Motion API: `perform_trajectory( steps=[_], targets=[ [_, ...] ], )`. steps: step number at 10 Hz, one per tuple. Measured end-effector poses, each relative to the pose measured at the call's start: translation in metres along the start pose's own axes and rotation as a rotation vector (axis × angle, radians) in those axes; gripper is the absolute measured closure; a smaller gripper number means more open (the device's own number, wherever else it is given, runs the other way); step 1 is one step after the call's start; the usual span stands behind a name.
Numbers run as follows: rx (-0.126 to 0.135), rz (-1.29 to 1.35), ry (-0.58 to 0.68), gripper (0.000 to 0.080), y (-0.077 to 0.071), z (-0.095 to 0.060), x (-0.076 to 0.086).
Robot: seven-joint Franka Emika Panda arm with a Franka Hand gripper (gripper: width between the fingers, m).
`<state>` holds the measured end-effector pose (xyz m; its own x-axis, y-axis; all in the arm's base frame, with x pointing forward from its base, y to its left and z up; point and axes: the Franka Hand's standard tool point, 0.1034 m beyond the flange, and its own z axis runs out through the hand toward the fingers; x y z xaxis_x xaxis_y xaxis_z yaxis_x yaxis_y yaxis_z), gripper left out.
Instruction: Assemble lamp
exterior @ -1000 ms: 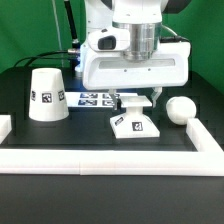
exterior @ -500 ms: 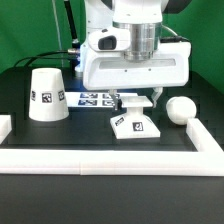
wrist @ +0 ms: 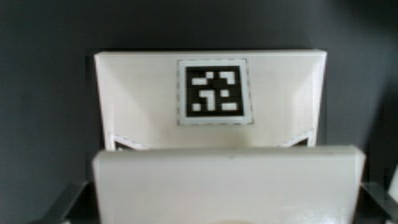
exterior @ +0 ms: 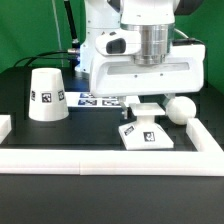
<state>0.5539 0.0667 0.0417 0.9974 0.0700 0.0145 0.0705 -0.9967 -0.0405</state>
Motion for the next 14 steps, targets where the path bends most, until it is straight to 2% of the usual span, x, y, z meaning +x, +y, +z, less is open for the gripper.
perform_trajectory(
  steps=[2, 7, 8, 10, 12, 14],
  targets=[
    [0.004, 0.018, 0.039, 0.0263, -0.005, 0.0, 0.013],
    [0.004, 0.017, 0.039, 0.0263, -0.005, 0.0, 0.013],
    [0.01, 0.041, 0.04, 0.0263, -0.008, 0.001, 0.018],
    [0.017, 0.042, 0.065, 0.0263, -0.018, 0.002, 0.038],
    [0.02, 0.033, 0.081, 0.0263, -0.027, 0.003, 0.047],
    [0.023, 0.026, 0.084, 0.0277, -0.037, 0.012, 0.053]
  ],
)
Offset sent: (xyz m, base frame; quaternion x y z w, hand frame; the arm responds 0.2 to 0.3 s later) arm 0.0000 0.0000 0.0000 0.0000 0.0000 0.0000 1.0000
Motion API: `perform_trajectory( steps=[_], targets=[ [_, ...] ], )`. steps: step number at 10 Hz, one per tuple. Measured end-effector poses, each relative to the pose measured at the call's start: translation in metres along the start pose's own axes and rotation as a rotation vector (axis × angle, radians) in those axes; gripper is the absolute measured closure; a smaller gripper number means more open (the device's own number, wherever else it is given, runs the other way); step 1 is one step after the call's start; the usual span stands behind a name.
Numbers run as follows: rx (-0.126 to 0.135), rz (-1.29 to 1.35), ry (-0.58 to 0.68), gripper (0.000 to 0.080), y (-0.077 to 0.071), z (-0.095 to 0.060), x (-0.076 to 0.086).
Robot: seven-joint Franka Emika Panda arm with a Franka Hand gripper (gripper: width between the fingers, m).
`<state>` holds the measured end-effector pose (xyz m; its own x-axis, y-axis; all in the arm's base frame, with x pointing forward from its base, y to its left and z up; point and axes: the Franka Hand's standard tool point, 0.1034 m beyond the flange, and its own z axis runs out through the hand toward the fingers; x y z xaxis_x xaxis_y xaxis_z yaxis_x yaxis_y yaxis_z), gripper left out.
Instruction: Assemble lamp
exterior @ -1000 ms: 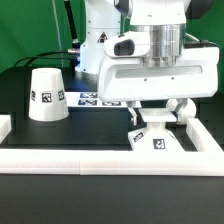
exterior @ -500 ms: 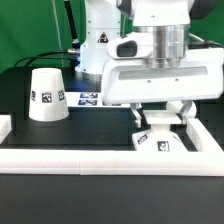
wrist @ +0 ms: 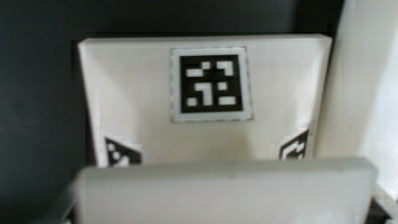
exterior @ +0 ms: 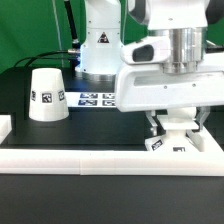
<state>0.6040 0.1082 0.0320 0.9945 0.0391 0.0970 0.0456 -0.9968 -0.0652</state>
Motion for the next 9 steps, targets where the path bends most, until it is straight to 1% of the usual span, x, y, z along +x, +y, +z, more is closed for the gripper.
perform_trajectory(
  steps=[1, 4, 5, 6, 7, 8, 9],
  targets=[
    [-0.001, -0.003, 0.004, 0.0277, -0.0008, 0.0001, 0.0027],
    [-0.003, -0.026, 0.009, 0.0283, -0.0002, 0.0003, 0.0037],
    [-0.003, -0.026, 0.009, 0.0185, -0.0003, 0.0003, 0.0037],
    [-0.003, -0.026, 0.009, 0.0126, -0.0003, 0.0003, 0.0037],
    [-0.004, -0.037, 0.009, 0.0126, 0.0008, -0.0008, 0.0032],
    [-0.007, -0.051, 0.008, 0.0105, 0.0046, -0.0059, -0.0002],
    [-0.009, -0.05, 0.004, 0.0101, 0.006, -0.0088, -0.0049]
  ],
)
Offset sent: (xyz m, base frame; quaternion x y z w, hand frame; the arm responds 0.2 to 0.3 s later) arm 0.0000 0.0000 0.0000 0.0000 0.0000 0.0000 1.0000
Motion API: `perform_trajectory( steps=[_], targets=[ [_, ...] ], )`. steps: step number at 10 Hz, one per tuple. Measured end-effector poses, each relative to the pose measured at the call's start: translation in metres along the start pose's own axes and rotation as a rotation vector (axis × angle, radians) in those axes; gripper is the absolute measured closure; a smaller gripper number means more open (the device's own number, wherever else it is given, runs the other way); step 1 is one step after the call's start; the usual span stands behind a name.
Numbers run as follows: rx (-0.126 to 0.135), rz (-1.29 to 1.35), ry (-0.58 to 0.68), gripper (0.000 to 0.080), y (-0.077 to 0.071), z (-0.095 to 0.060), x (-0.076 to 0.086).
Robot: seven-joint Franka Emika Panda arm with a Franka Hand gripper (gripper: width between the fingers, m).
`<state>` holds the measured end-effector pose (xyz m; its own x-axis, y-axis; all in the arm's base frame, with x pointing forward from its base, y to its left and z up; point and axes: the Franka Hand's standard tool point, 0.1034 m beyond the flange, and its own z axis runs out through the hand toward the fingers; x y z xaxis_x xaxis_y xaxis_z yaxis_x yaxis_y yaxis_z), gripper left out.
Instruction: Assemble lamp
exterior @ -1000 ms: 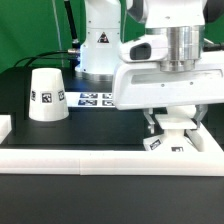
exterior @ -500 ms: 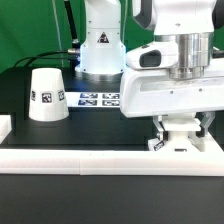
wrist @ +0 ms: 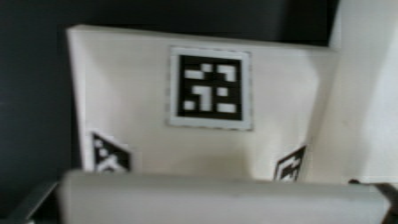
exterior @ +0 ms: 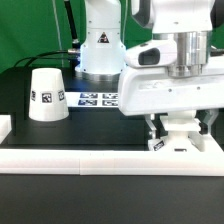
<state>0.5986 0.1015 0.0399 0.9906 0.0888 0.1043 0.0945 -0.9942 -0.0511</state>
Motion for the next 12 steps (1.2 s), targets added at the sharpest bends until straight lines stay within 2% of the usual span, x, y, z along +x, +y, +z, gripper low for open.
perform_trajectory(
  steps=[6, 8, 10, 12],
  targets=[
    [0.002, 0.016, -0.018, 0.01, 0.001, -0.037, -0.031],
    [0.004, 0.003, 0.022, 0.01, -0.012, -0.036, -0.034],
    [0.004, -0.003, 0.017, 0.01, -0.011, -0.036, -0.035],
    [0.007, 0.029, 0.011, 0.01, -0.017, -0.032, -0.039]
  ],
)
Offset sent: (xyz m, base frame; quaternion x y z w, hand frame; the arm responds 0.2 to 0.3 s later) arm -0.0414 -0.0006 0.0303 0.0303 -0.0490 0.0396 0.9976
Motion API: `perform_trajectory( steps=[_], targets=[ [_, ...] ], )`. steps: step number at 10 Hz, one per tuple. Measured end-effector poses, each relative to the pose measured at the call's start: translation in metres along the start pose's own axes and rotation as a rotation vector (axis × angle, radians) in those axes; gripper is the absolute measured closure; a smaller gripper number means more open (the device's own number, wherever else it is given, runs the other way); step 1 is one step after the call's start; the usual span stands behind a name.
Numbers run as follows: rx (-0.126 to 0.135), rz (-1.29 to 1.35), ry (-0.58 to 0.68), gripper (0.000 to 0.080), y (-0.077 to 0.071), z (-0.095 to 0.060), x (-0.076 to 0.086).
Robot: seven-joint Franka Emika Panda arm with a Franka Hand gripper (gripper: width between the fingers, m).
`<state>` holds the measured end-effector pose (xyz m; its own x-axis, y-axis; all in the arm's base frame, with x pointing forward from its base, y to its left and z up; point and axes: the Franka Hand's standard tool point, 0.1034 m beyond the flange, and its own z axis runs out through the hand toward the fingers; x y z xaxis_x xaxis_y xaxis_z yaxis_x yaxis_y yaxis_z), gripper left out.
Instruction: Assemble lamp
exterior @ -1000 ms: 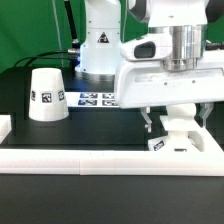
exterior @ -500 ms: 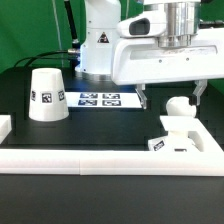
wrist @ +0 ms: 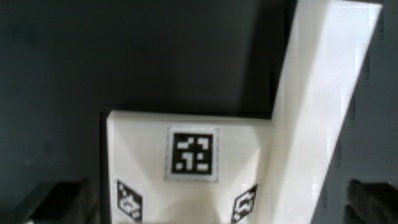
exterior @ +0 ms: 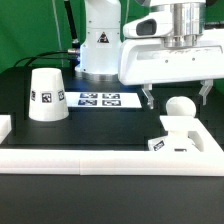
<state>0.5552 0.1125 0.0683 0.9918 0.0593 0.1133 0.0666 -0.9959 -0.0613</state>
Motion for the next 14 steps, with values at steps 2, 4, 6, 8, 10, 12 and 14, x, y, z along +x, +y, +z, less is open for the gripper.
perform_trajectory(
  steps=[2, 4, 6, 8, 10, 12, 14],
  targets=[
    [0.003, -0.018, -0.006, 0.01, -0.012, 0.002, -0.016],
    [0.011, -0.03, -0.004, 0.01, -0.026, 0.006, -0.039],
    [0.016, -0.005, -0.025, 0.01, -0.037, 0.011, -0.055],
    [0.014, -0.013, -0.02, 0.01, -0.034, 0.011, -0.052],
    [0.014, -0.009, -0.023, 0.01, -0.035, 0.012, -0.053],
    [0.011, 0.007, -0.046, 0.01, -0.044, 0.017, -0.073],
    [0.008, -0.003, -0.063, 0.01, -0.046, 0.021, -0.082]
  ],
)
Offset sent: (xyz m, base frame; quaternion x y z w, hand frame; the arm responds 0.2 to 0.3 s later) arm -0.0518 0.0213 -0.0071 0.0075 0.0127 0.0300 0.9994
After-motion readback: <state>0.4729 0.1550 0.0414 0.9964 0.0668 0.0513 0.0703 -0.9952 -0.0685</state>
